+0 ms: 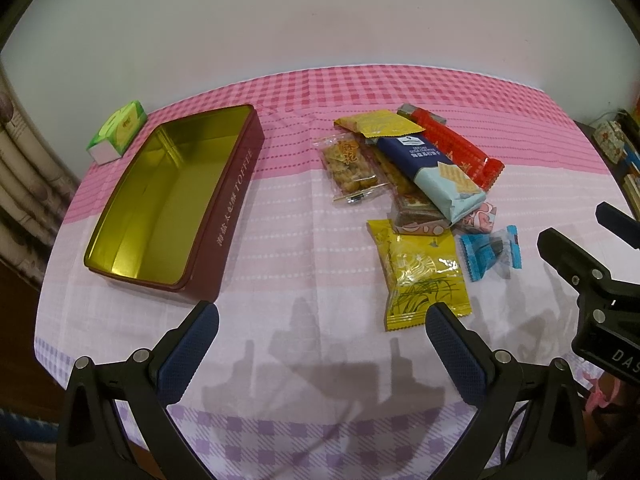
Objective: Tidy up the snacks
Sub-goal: 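Move both tools toward the snack pile, then grasp the blue-and-white candy with the right gripper while the left gripper grasps the yellow foil bag, then carry the yellow foil bag over the tin with the left gripper and release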
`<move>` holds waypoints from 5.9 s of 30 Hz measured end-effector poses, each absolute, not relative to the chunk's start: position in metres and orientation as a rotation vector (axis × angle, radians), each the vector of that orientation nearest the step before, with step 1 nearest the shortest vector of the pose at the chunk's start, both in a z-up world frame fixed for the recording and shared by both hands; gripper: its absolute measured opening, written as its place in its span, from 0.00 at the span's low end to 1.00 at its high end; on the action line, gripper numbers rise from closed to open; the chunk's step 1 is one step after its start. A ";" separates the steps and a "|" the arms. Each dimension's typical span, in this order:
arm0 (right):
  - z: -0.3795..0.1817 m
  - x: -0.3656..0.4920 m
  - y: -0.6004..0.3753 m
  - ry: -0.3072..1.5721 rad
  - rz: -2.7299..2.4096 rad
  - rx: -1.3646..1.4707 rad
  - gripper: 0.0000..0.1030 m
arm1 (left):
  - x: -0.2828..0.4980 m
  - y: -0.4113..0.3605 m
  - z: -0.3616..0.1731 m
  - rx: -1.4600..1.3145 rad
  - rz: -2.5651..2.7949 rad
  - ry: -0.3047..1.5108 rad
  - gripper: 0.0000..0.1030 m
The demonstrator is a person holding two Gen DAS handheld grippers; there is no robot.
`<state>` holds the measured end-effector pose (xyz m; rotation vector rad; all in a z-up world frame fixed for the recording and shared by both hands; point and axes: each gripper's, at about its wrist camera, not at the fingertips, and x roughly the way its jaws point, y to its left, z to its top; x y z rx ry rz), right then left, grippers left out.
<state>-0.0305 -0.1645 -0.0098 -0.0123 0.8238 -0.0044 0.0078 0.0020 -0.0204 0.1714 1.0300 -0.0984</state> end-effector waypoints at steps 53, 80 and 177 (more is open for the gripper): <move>-0.081 0.013 -0.167 1.053 0.042 0.026 0.31 | 0.037 -0.010 -0.055 0.158 -0.187 1.102 0.99; -0.081 -0.004 -0.195 1.058 0.018 0.056 0.27 | 0.067 -0.060 -0.093 0.125 -0.215 1.204 0.89; -0.082 -0.003 -0.180 1.079 -0.098 0.018 0.27 | 0.111 0.196 -0.062 0.193 -0.017 1.091 0.52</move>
